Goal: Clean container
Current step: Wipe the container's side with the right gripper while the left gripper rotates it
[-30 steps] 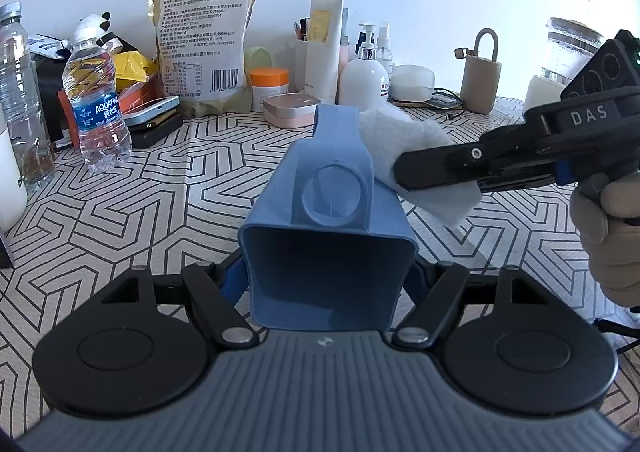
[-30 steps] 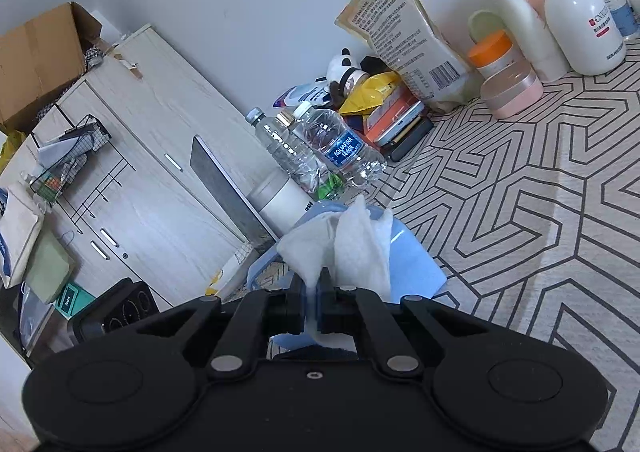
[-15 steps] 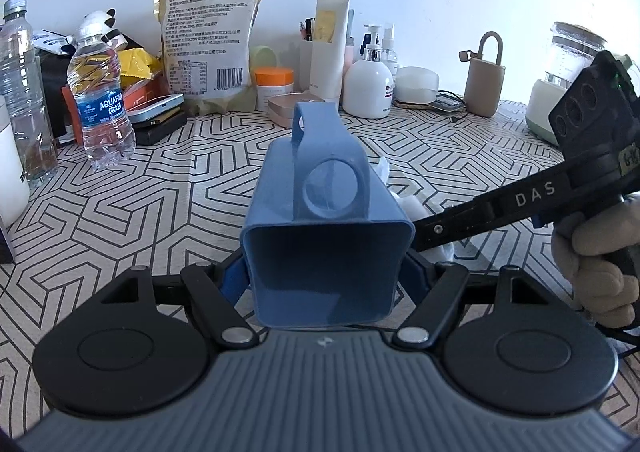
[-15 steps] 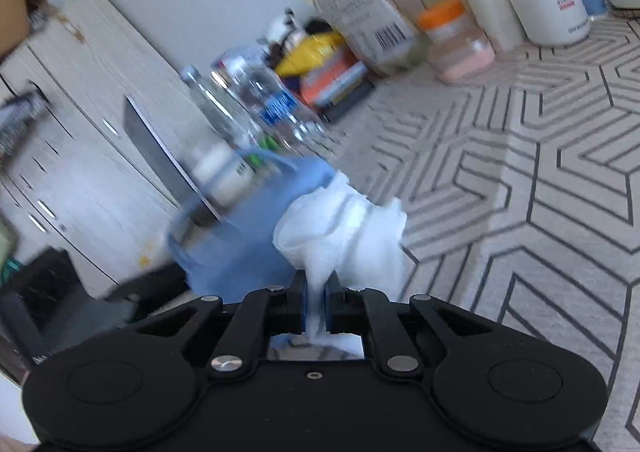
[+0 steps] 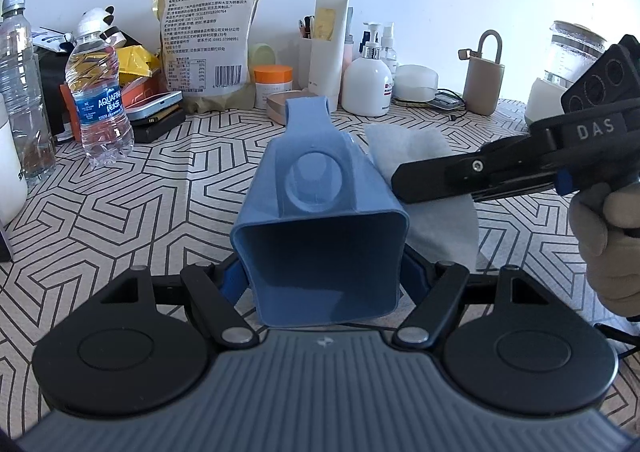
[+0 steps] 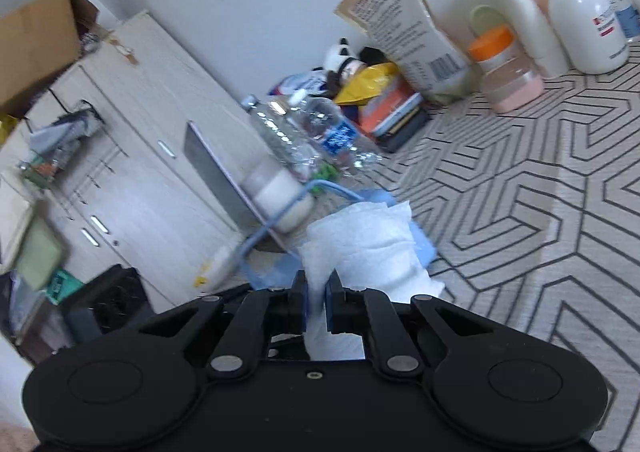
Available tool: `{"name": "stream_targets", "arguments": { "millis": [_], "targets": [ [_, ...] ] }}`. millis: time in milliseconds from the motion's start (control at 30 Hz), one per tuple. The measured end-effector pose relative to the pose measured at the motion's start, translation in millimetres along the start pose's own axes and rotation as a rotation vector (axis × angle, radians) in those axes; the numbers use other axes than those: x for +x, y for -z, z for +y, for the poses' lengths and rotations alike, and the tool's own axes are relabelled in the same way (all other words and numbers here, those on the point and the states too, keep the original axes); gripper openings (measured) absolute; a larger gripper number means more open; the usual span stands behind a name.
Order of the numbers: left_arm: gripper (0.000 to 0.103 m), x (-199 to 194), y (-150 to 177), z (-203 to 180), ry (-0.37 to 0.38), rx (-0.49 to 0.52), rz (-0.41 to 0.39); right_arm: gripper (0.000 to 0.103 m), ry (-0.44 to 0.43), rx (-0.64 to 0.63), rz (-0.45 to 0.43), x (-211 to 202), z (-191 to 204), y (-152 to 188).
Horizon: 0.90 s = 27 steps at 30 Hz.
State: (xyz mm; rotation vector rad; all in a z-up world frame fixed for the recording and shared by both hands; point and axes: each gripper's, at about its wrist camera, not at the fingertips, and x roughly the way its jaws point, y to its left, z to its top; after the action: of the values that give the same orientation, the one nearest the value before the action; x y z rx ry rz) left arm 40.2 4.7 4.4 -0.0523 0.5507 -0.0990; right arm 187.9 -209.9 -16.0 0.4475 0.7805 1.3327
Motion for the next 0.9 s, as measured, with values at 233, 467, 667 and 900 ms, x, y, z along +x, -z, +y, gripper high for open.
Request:
{"name": "stream_targets", "arguments": {
  "millis": [233, 467, 667, 900],
  "targets": [
    [0.074, -1.2, 0.6, -0.4, -0.004, -0.002, -0.001, 0.014, -0.012, 0.018, 0.005, 2.0, -1.6, 0.2],
    [0.075, -2.8, 1.3, 0.2, -0.009, -0.004, -0.006, 0.014, 0.097, 0.042, 0.052, 10.7, -10.2, 3.3],
    [0.075, -2.7, 1.6, 0.3, -0.007, -0.004, -0.002, 0.014, 0.118, 0.022, 0.063, 11.1, -8.2, 4.3],
    [0.075, -2.4, 1.5, 2.9, -0.011, -0.022, 0.001, 0.014, -0.003, -0.003, 0.030, 4.9, 3.1, 2.4]
  ]
}}
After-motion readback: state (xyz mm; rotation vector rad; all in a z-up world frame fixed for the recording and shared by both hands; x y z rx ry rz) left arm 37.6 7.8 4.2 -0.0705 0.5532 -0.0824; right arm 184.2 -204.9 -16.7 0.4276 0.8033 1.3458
